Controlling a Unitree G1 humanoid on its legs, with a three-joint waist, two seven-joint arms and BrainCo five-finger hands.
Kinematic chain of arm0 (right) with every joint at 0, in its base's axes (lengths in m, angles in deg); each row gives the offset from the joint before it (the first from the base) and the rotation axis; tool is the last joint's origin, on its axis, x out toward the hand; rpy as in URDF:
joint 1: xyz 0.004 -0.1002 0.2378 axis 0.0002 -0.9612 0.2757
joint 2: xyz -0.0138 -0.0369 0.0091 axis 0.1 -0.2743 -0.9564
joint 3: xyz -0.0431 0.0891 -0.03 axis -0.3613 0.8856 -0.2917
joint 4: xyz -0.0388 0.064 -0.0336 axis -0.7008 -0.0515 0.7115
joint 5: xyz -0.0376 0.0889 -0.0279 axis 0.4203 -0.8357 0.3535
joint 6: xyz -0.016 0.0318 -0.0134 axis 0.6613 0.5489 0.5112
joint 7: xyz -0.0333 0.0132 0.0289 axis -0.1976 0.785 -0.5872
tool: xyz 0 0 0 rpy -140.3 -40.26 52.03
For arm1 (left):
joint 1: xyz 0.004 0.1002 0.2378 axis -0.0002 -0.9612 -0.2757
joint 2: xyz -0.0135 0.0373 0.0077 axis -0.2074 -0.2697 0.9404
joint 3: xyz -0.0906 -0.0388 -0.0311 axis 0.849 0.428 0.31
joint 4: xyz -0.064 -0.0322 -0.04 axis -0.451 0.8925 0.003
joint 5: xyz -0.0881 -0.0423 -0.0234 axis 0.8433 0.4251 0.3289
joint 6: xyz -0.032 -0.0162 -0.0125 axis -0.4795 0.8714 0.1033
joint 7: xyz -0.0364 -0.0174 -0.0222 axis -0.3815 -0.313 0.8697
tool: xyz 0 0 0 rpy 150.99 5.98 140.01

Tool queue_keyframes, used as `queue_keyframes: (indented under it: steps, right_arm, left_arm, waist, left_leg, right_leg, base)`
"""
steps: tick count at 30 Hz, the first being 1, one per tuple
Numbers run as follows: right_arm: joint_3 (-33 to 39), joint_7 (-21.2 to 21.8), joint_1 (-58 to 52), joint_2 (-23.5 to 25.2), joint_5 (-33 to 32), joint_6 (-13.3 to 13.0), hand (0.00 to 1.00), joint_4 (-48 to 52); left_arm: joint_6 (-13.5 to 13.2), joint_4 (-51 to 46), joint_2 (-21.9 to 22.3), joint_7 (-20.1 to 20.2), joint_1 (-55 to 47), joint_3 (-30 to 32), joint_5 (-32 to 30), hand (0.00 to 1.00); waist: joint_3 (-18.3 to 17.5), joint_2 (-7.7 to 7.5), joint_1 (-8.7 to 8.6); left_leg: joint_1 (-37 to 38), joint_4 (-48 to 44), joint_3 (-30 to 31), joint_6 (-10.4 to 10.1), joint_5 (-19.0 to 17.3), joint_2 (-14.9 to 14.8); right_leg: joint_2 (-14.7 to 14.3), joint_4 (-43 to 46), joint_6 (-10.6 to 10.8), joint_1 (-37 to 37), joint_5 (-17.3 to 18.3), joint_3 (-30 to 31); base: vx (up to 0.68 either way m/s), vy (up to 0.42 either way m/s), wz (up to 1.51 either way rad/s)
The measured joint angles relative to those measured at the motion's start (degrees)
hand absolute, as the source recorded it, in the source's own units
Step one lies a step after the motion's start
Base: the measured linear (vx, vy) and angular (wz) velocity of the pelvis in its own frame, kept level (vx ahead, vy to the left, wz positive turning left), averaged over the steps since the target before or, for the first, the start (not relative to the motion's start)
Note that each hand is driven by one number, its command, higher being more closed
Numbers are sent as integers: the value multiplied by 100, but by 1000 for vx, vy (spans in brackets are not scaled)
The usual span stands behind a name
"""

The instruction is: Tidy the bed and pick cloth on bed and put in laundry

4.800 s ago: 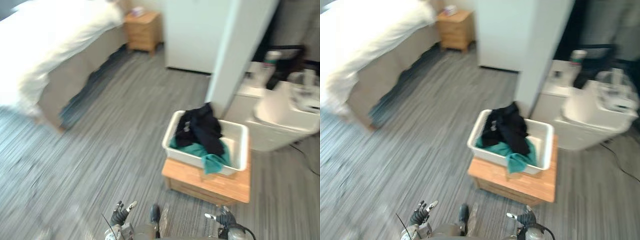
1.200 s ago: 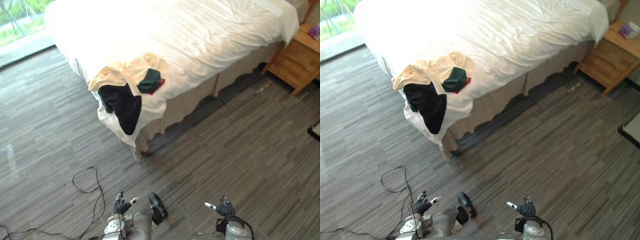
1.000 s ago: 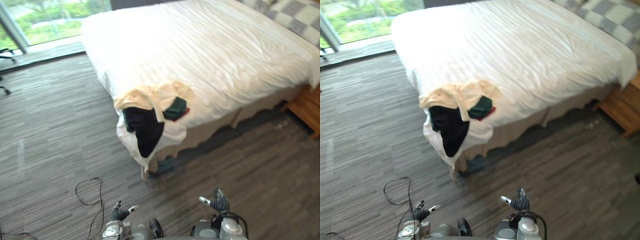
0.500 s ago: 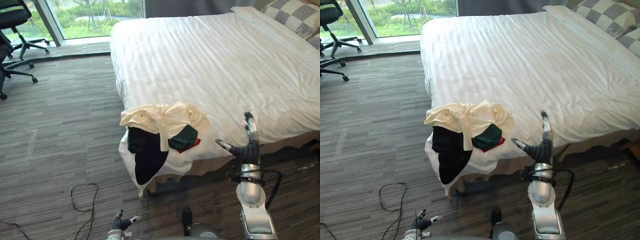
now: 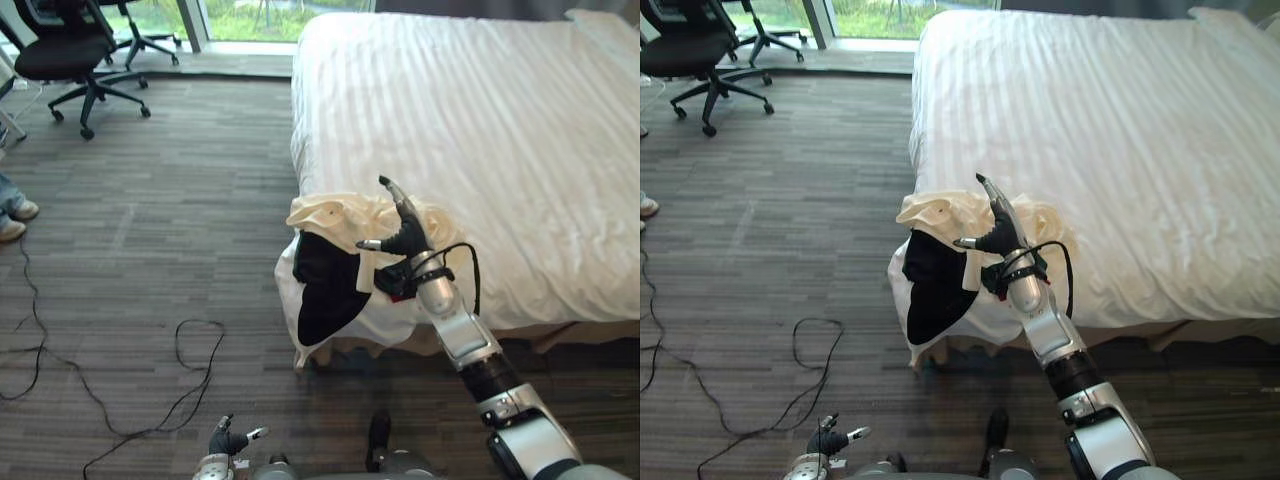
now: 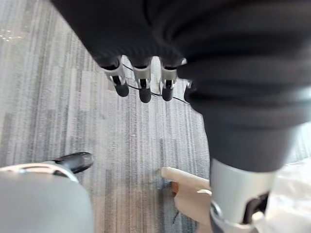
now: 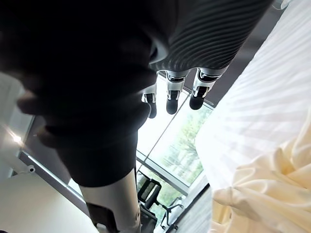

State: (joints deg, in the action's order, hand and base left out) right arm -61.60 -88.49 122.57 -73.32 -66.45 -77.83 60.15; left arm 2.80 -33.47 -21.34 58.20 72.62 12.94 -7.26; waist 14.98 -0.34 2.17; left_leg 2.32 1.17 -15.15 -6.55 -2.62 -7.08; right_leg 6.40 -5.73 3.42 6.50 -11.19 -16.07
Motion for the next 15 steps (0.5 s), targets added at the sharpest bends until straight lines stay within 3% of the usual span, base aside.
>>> queue_keyframes:
  steps: [6, 9, 14, 15]
  right_arm:
    - [8, -29, 1102, -633, 3, 56, 0, -629]
    - [-56, -43, 1419, -925, 22, 49, 0, -1018]
    - [-601, -53, 1653, -1189, 245, -27, 0, -1699]
    - [-617, -60, 1667, -1206, 247, -88, 100, -1704]
  left_arm:
    - [-126, -61, -166, 4, 42, 1, 172, 0]
    - [-180, -82, -180, 5, 116, -2, 223, 0]
    - [-340, -139, -246, 101, 371, -94, 586, 0]
    - [-339, -133, -252, 143, 401, -172, 645, 0]
  waist:
    - [462, 77, 40]
    - [676, 208, 44]
    - [1045, 326, 35]
    - [1058, 347, 28]
  left_leg:
    - [-699, -256, 186, 65, 80, 67]
    - [-1022, -379, 239, 98, 102, 123]
    - [-1482, -547, 274, 138, 127, 121]
    - [-1514, -566, 278, 138, 127, 113]
  right_leg:
    - [119, 1, -8, 486, -206, -78]
    - [172, 2, 35, 730, -309, -71]
    - [185, 3, 136, 1130, -421, 35]
    - [185, 4, 153, 1152, -433, 41]
  base:
    - [-81, -7, 17]
    - [-51, 16, 11]
    - [-26, 19, 5]
    - [0, 0, 0]
